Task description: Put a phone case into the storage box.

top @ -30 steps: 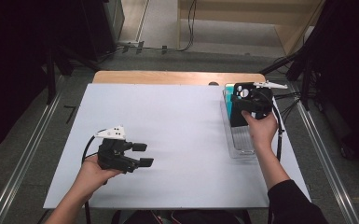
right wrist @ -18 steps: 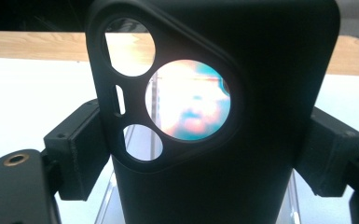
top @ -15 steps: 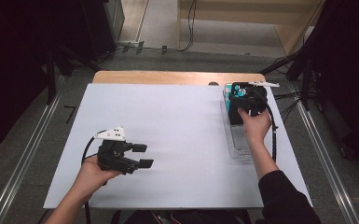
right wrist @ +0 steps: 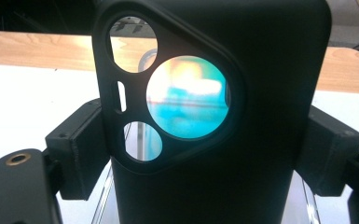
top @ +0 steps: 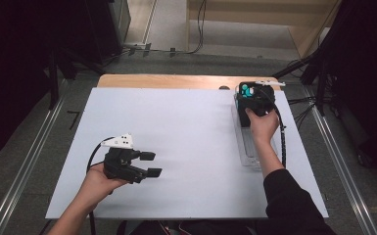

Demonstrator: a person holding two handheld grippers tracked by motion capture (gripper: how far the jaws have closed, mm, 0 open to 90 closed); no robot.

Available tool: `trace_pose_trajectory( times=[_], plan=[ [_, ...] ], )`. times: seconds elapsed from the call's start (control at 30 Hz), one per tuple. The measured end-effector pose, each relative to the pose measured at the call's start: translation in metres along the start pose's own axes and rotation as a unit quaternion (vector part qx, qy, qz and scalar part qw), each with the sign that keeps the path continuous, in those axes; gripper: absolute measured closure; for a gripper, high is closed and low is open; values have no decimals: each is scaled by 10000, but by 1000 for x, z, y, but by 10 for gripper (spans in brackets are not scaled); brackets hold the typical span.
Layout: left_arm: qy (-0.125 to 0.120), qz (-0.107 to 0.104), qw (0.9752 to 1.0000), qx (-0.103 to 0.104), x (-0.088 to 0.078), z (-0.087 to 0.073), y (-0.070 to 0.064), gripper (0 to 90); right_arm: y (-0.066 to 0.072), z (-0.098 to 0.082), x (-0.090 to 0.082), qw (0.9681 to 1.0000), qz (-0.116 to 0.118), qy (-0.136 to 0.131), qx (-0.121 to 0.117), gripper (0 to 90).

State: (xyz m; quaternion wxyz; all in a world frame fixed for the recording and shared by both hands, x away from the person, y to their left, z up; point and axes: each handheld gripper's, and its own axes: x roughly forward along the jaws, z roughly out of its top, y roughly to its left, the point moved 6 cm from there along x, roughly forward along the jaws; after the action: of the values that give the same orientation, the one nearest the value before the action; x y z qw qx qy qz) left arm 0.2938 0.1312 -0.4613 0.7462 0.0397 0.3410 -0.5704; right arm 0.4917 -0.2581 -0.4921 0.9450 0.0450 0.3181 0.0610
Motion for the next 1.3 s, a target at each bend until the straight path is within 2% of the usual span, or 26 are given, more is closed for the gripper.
trace_pose_trajectory(
  times=[0.53,0.7,1.03,1.3],
  plan=[
    [56,-30,10000,39,3,0,1,305,-2,5,17,9999,2,-20,142,131],
    [50,-43,10000,34,4,1,1,305,-1,4,20,9999,-3,-58,84,126],
    [46,-42,10000,40,5,2,3,305,-2,4,21,9999,56,-74,118,118],
    [14,-37,10000,41,3,2,3,305,0,4,23,9999,-50,-96,4,112]
  ],
)
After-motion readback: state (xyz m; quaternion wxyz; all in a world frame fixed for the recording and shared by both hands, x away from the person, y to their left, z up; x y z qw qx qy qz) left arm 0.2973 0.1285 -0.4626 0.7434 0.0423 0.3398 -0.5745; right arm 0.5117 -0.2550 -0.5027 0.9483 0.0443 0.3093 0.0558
